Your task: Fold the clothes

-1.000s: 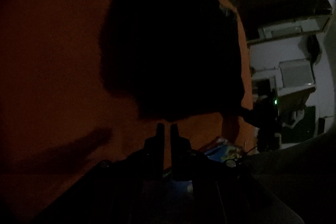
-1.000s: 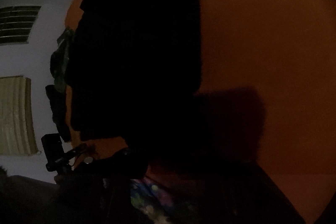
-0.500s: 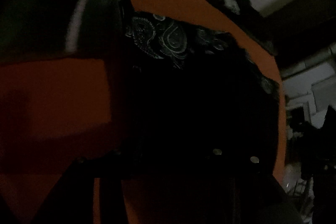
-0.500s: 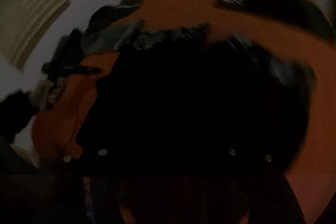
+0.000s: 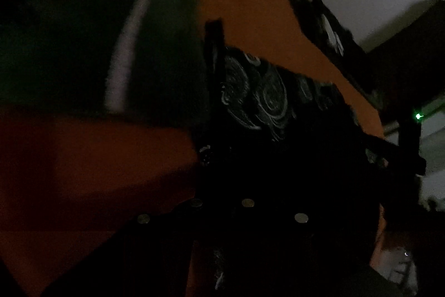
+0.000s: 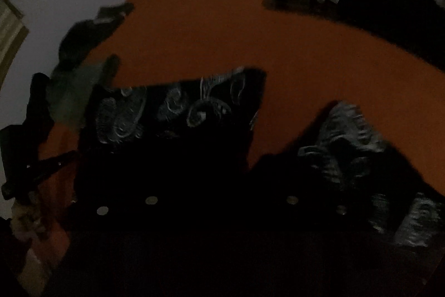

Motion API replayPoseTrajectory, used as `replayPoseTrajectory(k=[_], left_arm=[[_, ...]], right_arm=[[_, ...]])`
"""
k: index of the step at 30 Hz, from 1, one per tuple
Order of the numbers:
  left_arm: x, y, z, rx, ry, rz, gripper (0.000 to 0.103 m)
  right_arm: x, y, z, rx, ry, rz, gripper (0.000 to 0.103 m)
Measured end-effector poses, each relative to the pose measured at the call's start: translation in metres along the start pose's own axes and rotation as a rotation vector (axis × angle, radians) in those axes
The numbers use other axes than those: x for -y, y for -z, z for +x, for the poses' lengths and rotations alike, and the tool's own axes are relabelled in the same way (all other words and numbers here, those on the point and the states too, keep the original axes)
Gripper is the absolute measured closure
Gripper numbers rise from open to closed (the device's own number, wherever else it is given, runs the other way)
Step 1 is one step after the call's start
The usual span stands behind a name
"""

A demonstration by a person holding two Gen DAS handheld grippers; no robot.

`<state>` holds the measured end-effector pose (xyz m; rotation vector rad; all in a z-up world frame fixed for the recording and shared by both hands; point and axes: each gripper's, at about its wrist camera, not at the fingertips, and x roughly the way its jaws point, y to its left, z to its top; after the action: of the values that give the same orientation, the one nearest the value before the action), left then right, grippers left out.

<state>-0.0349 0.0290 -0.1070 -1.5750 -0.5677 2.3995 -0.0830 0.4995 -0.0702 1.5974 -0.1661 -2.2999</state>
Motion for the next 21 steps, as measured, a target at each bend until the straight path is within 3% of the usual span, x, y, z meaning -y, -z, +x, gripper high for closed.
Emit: replayPoseTrajectory(k=[1,4,7,9,10,12,13,14,15,17,19,20,21], left_arm=[[0.006,0.001,0.004,0.014,-0.013,0.034,0.102],[0.023,0.002,0.014,0.061,-0.054,0.123,0.103],[0.009,-0.003,-0.012,0.161,-0.081,0.004,0.103],[-0.005,-0.004,-0.037,0.202,-0.08,-0.09,0.103],[-0.004,-0.005,-0.042,0.2,-0.039,-0.084,0.102],[0.009,-0.012,-0.035,0.09,0.071,-0.003,0.098],[0.018,-0.015,-0.026,0.014,0.106,0.045,0.093],[0.028,-0.017,-0.014,-0.07,0.088,0.092,0.083],[0.036,-0.016,-0.002,-0.121,0.049,0.13,0.078],[0.042,-0.009,0.019,-0.175,-0.052,0.176,0.078],[0.038,-0.002,0.024,-0.123,-0.075,0.158,0.087],[0.035,-0.001,0.015,-0.063,-0.087,0.143,0.103],[0.032,-0.001,0.006,-0.002,-0.099,0.127,0.103]], right_arm=[[-0.003,-0.001,0.0,0.019,0.006,-0.021,0.102],[-0.002,0.001,-0.015,0.114,-0.01,-0.002,0.102],[0.006,0.001,-0.018,0.151,0.013,0.012,0.101],[0.007,0.0,-0.01,0.096,0.049,-0.003,0.097],[0.009,0.001,-0.009,0.085,0.054,-0.002,0.092],[0.014,0.004,-0.01,0.076,0.046,0.014,0.075],[0.018,0.006,-0.012,0.081,0.028,0.033,0.061],[0.022,0.008,-0.013,0.088,0.008,0.05,0.054],[0.024,0.008,-0.013,0.09,-0.011,0.064,0.054],[0.028,0.01,-0.013,0.092,-0.038,0.078,0.054],[0.028,0.009,-0.012,0.096,-0.039,0.075,0.055],[0.027,0.01,-0.011,0.099,-0.033,0.073,0.058],[0.027,0.01,-0.012,0.108,-0.028,0.07,0.06]])
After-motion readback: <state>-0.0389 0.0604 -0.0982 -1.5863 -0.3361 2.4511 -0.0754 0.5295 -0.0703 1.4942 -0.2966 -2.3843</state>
